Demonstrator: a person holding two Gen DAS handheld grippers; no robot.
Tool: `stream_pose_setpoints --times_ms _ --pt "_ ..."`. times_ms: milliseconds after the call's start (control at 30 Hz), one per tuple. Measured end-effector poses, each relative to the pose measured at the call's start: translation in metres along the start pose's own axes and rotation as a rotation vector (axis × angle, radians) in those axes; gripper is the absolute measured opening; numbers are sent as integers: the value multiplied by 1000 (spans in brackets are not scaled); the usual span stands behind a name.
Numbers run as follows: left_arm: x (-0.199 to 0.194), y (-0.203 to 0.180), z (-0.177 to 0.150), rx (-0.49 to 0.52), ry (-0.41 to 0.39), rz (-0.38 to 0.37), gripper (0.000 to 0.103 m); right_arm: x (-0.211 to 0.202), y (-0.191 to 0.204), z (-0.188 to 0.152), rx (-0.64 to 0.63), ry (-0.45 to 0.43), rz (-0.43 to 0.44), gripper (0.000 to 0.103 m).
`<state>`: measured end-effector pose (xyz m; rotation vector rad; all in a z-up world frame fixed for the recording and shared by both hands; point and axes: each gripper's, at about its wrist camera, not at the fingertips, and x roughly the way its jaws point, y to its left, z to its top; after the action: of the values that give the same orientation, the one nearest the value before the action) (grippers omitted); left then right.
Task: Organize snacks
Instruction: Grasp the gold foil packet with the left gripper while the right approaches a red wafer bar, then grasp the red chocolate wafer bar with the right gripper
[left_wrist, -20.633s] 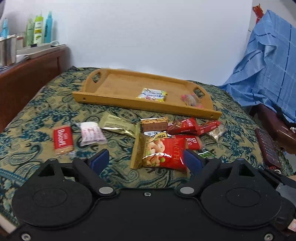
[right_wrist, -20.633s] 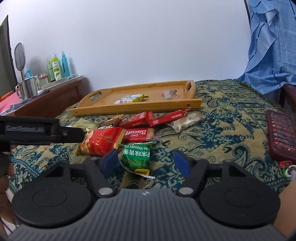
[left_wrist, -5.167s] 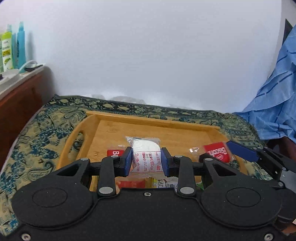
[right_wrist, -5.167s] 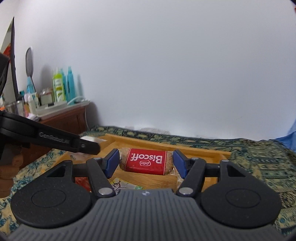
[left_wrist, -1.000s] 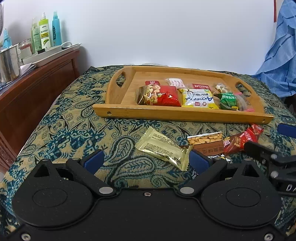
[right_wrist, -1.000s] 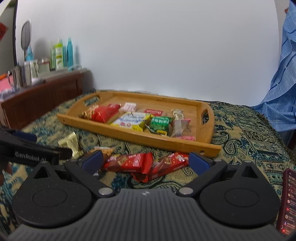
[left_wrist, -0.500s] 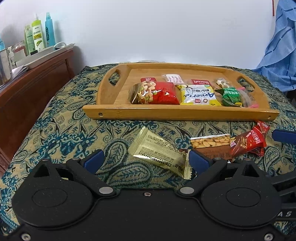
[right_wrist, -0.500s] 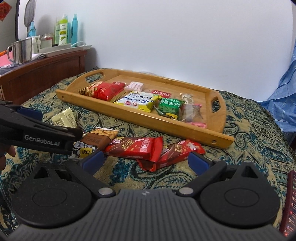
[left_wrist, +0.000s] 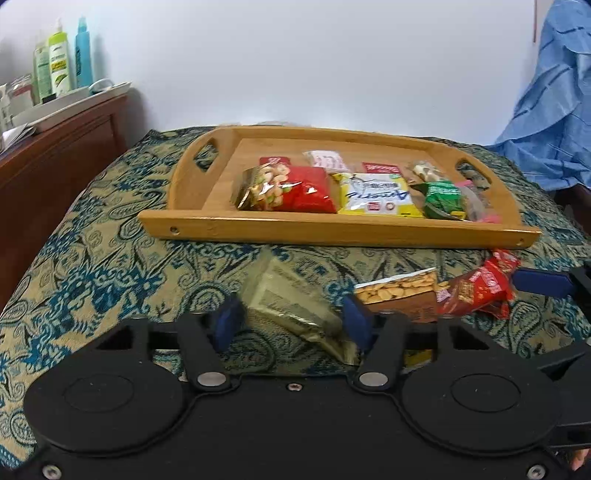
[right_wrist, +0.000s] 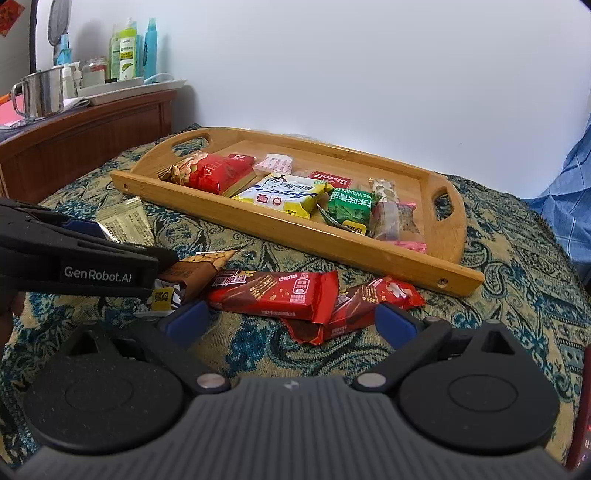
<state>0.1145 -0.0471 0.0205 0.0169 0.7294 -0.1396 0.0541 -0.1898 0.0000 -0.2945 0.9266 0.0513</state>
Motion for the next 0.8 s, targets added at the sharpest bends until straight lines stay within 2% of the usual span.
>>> stream_pose_setpoints --times_ms 33,267,333,433,567,633,800 --pt "-1 -1 0 5 -3 -4 42 0 0 0 -1 0 0 102" --pt "-2 -2 1 -1 -11 -20 27 1 -1 0 7 3 11 95" --pt "-3 -1 1 -9 -9 -26 23 1 -1 1 16 2 17 90" --pt "-4 -1 2 -6 -10 -23 20 3 -4 1 50 17 35 76" --pt "-6 0 2 -9 -9 -20 19 2 -4 2 61 12 36 68" --pt "-7 0 2 -14 -9 -21 17 1 -5 1 73 6 35 58" --pt "-11 0 2 -17 -11 -19 16 -2 -10 1 107 -1 27 44"
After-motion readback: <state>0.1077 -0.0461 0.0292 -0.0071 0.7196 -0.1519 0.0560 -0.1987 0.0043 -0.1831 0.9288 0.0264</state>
